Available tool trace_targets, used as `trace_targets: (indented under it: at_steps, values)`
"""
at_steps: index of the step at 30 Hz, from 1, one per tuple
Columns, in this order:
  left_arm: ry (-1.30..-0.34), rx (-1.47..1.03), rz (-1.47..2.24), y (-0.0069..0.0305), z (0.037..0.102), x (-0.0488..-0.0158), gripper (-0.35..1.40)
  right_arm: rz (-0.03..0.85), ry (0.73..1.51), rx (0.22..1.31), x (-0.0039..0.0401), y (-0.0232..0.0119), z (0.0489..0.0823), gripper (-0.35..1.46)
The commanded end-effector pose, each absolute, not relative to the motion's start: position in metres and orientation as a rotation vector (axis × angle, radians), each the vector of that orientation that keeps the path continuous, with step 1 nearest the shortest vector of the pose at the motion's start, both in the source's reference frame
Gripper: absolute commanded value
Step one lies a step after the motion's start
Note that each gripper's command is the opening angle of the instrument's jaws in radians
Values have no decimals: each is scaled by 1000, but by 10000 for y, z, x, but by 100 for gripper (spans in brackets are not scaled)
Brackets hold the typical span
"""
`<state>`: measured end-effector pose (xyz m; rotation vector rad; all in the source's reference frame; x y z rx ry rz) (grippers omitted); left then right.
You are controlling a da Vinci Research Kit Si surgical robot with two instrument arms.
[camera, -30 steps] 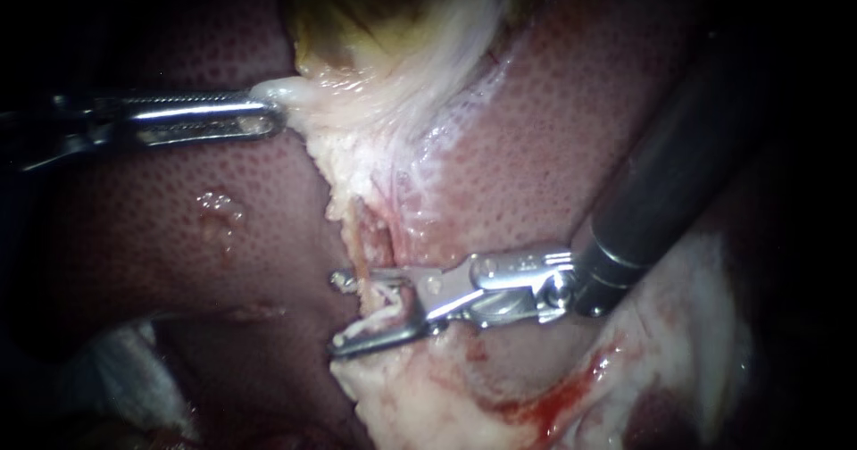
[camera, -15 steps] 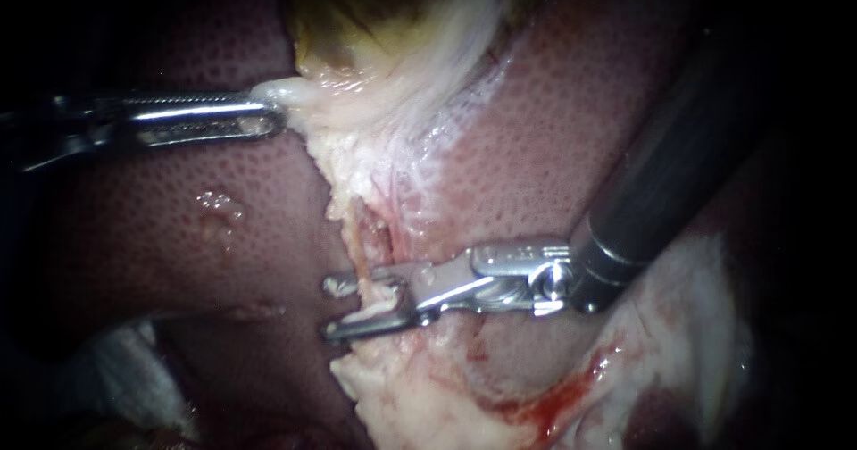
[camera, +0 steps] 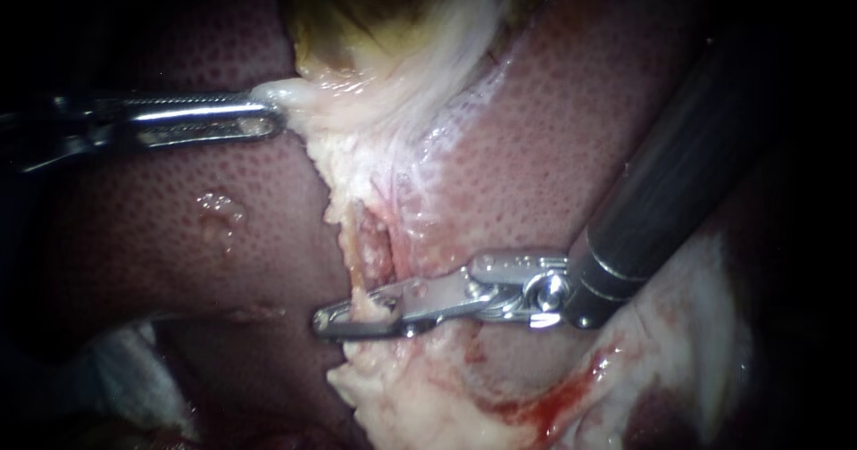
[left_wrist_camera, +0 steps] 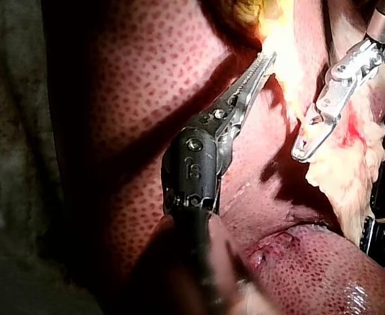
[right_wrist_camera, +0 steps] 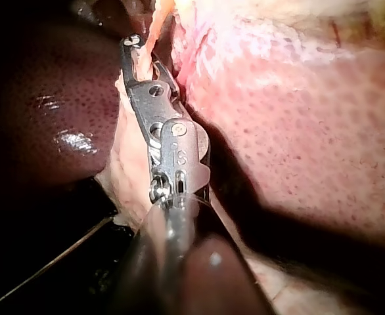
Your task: Clipping first clip left tube
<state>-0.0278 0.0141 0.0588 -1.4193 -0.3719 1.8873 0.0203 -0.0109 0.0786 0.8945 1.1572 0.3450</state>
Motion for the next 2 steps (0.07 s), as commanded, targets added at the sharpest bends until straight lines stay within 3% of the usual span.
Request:
trace_targets:
  at_steps: [1,2]
  values:
    - [-372,-1418,1887,142,588,-278,-35,345,1157,894,202,-108,787,-35]
    - [-372,-1419,1887,142,588,-278,-35,345,1157,894,202,-108,788,-35]
